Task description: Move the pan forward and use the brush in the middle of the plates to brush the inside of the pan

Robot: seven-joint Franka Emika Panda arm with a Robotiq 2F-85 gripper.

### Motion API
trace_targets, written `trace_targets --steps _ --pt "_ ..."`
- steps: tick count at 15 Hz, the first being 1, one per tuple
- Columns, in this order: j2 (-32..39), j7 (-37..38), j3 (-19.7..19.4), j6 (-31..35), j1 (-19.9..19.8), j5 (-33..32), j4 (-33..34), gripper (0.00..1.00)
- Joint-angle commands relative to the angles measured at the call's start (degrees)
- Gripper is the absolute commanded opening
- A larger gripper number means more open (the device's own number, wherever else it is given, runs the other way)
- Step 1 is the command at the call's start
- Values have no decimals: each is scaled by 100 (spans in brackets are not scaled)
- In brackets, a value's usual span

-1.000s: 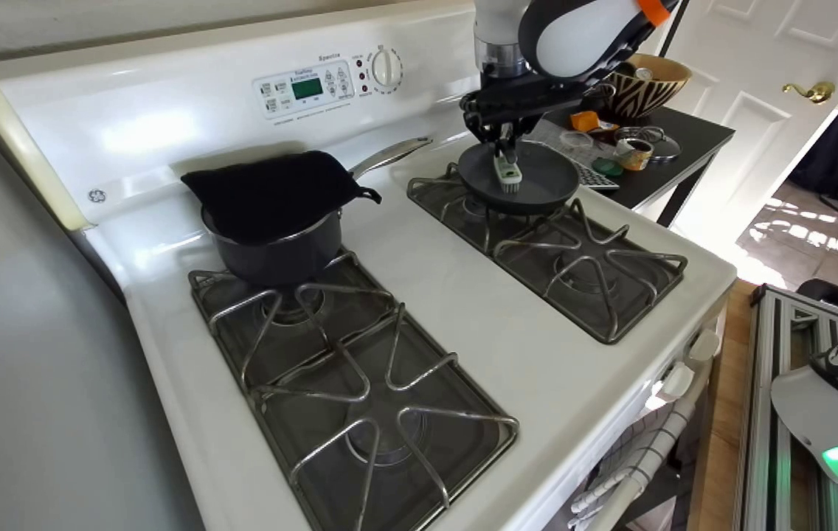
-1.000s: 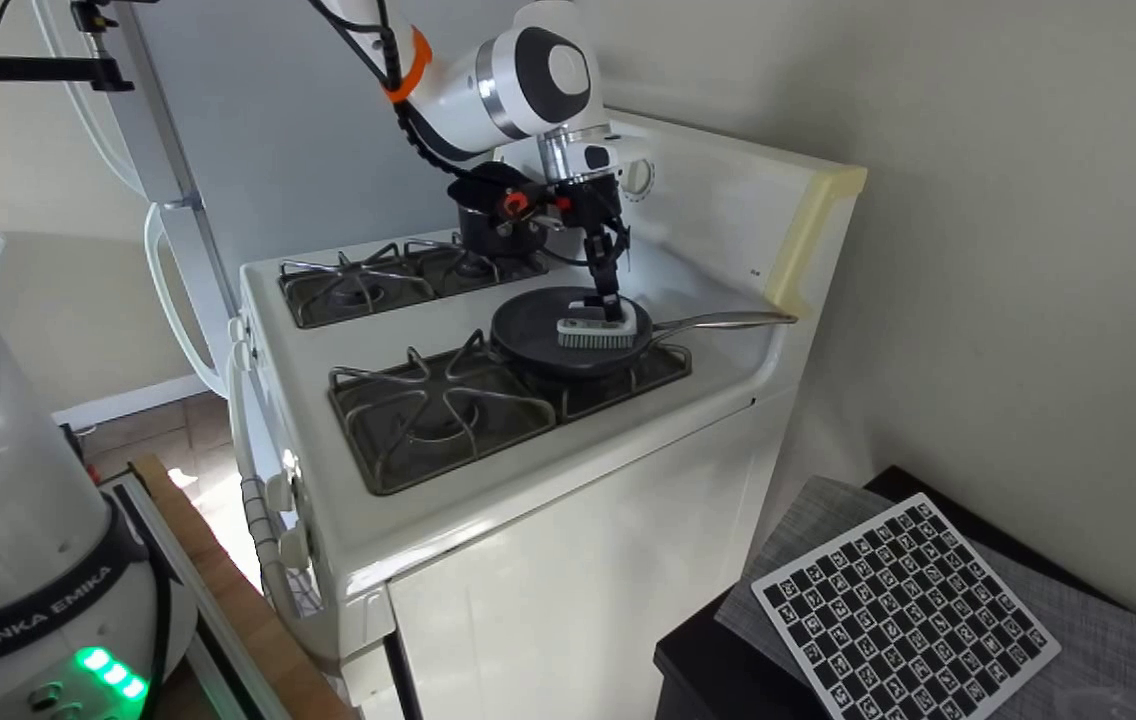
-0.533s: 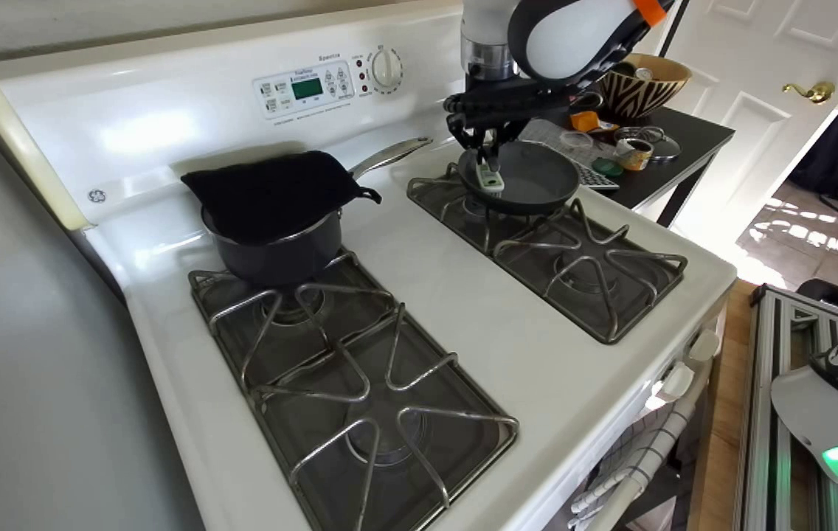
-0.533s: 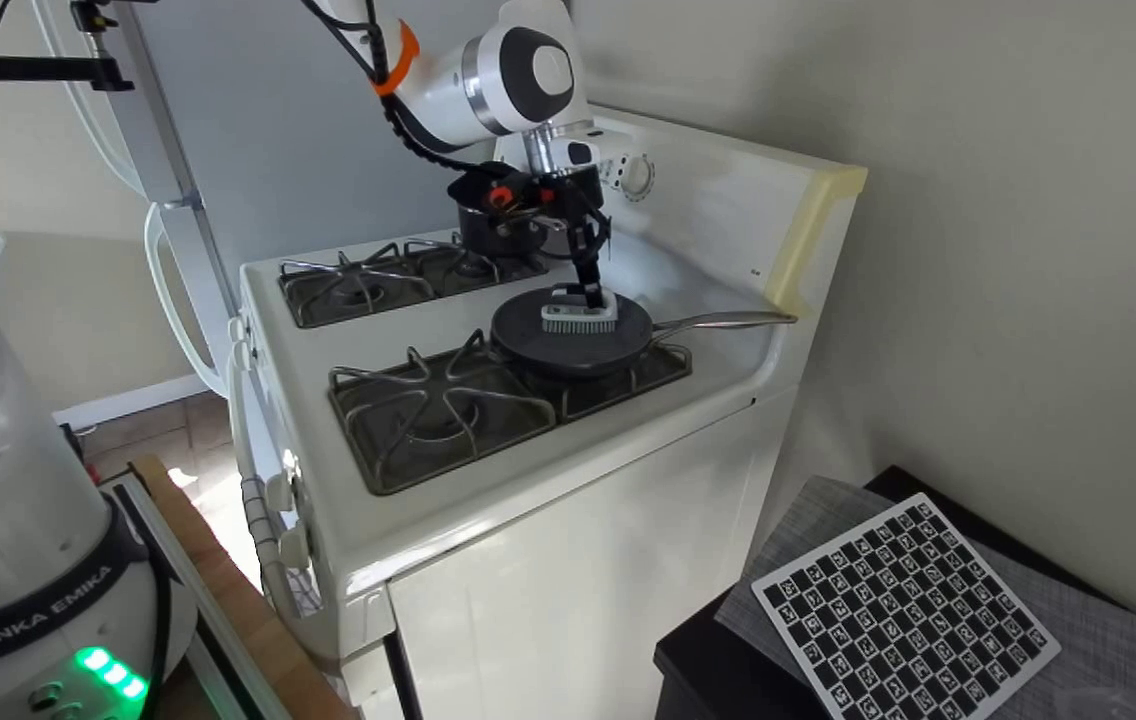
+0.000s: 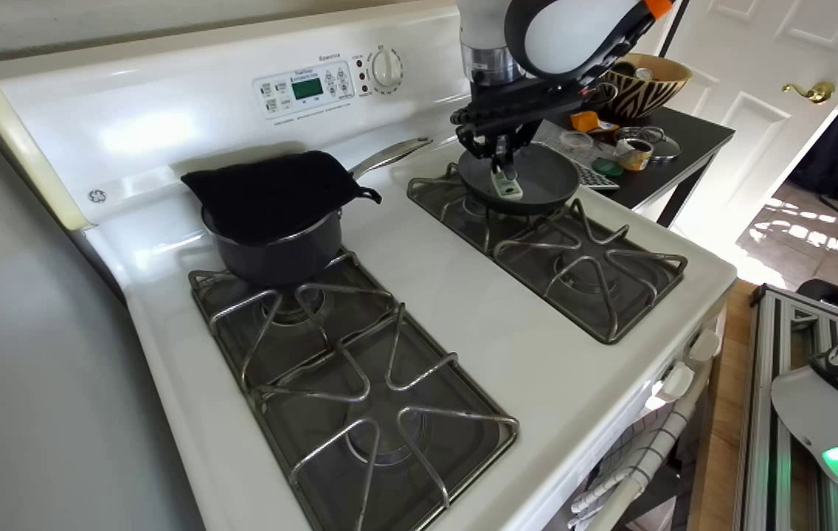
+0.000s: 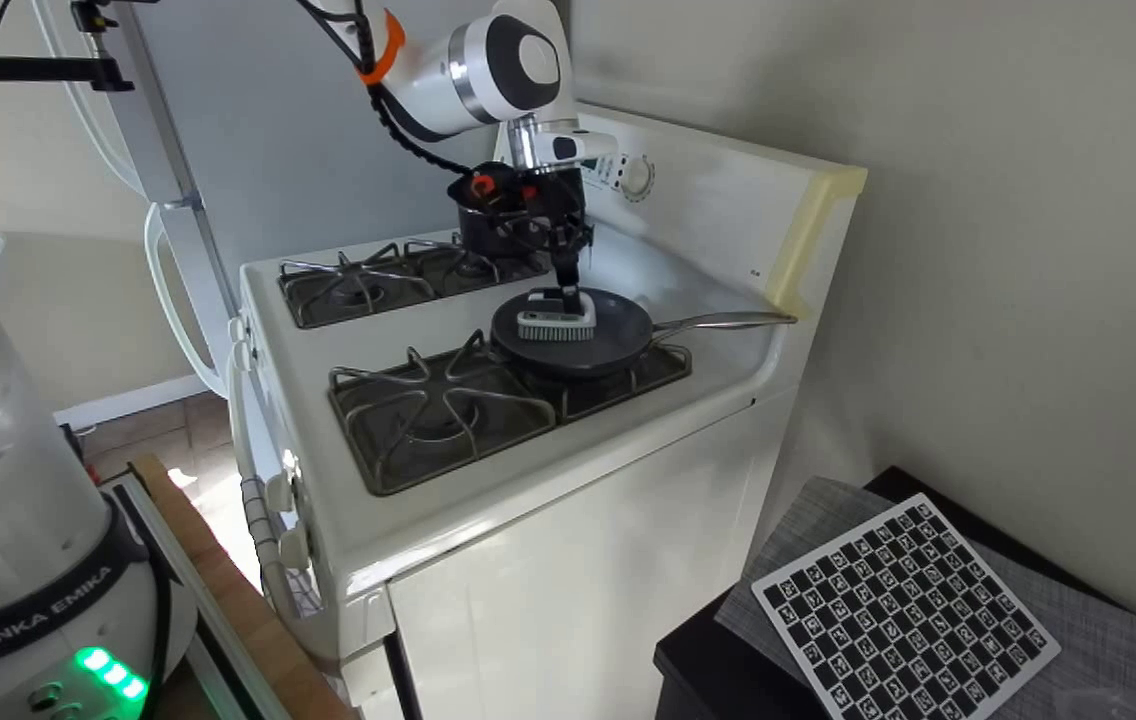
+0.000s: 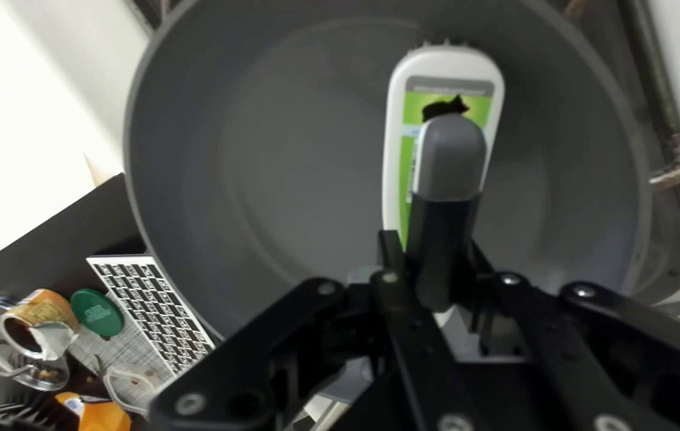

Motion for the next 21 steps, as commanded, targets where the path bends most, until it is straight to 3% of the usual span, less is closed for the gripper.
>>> trace_targets --steps 1,7,13,21 --pt "14 218 -63 -490 24 -302 -83 4" --pt "226 511 -222 -309 -125 -704 -9 4" --pt "330 1089 -400 566 -178 -1105 17 4" --pt "204 929 -251 994 -182 -216 -40 4"
